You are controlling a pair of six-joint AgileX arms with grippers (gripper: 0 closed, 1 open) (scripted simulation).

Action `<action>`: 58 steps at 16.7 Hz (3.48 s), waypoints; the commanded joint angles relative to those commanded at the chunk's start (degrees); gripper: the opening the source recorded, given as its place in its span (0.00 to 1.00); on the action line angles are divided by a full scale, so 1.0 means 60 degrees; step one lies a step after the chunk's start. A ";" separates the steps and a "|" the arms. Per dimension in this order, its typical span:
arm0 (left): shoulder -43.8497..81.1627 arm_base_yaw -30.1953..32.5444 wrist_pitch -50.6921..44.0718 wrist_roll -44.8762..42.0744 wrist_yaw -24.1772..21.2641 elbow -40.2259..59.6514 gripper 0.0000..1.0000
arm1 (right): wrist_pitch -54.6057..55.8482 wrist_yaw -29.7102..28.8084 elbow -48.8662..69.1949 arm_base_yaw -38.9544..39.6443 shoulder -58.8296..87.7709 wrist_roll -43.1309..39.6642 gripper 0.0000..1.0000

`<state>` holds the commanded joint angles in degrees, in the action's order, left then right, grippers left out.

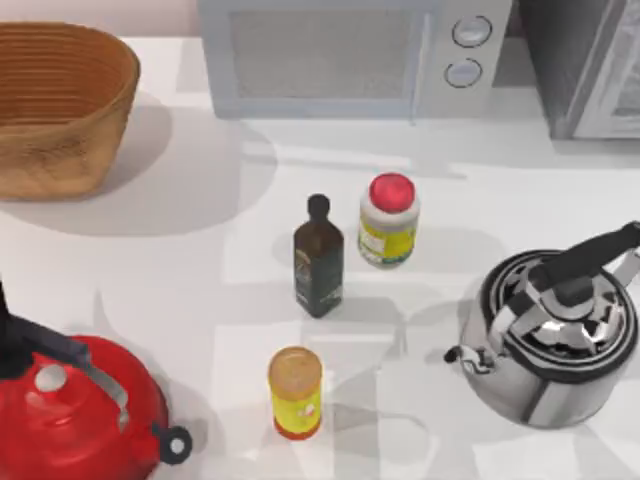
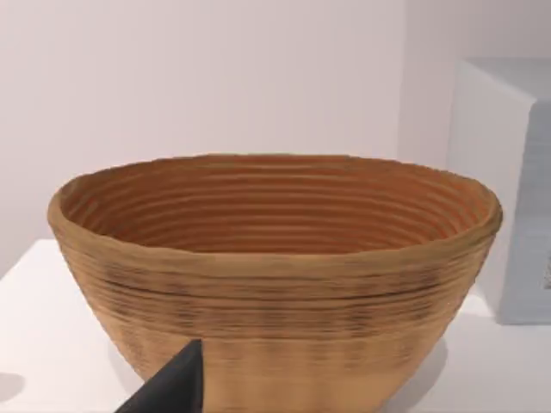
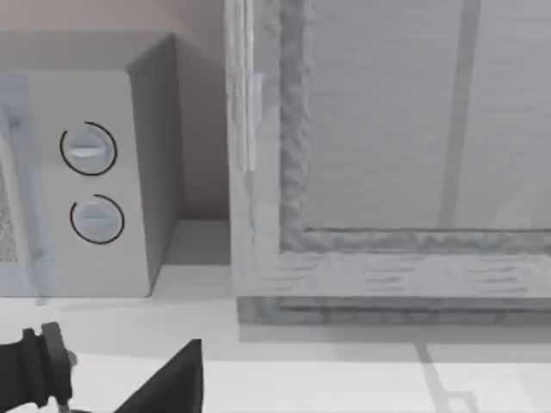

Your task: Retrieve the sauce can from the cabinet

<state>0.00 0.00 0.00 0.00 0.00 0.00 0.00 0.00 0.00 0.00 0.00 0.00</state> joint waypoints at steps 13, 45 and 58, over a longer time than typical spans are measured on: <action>0.0000 0.0000 0.0000 0.0000 0.0000 0.0000 1.00 | -0.1656 -0.0759 0.6411 0.0730 0.5205 0.0055 1.00; 0.0000 0.0000 0.0000 0.0000 0.0000 0.0000 1.00 | -0.3695 -0.2702 1.9416 0.2443 1.5797 0.0211 1.00; 0.0000 0.0000 0.0000 0.0000 0.0000 0.0000 1.00 | -0.4296 -0.2381 2.2202 0.2088 1.7973 0.0201 1.00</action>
<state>0.00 0.00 0.00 0.00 0.00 0.00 -25.78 -14.28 133.21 12.53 107.84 1.21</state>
